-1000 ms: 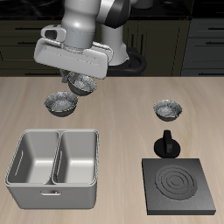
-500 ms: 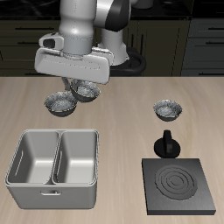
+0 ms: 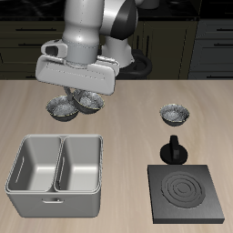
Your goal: Turn off the stove and place the smallest bowl in the left side of the drainer and the medium bowl in the right side
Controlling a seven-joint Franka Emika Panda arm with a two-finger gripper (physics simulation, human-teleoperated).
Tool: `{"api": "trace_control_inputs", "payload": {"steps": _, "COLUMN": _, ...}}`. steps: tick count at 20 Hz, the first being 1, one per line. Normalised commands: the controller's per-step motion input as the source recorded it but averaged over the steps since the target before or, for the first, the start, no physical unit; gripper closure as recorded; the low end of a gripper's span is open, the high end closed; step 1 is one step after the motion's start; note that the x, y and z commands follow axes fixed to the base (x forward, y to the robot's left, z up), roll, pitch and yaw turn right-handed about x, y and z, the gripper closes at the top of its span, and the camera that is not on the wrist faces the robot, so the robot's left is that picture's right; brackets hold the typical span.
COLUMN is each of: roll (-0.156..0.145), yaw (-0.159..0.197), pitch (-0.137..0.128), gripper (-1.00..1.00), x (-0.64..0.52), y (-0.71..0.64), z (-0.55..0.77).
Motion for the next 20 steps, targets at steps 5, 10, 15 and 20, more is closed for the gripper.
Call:
{"api": "trace_control_inputs", "payload": {"steps": 5, "roll": -0.013, "yaw": 0.008, "pitch": -0.011, "gripper": 1.0, "x": 0.18, "y": 0.12, "z": 0.0}}
{"api": "trace_control_inputs", "payload": {"steps": 10, "roll": -0.051, "yaw": -0.015, "pitch": 0.005, "gripper": 1.0, "x": 0.22, "y": -0.01, "z": -0.04}}
{"api": "trace_control_inputs", "payload": {"steps": 15, "roll": -0.059, "yaw": -0.024, "pitch": 0.024, "gripper": 1.0, "x": 0.14, "y": -0.05, "z": -0.14}}
{"api": "trace_control_inputs", "payload": {"steps": 20, "roll": -0.027, "yaw": -0.032, "pitch": 0.031, "gripper": 1.0, "x": 0.16, "y": -0.04, "z": -0.25}}
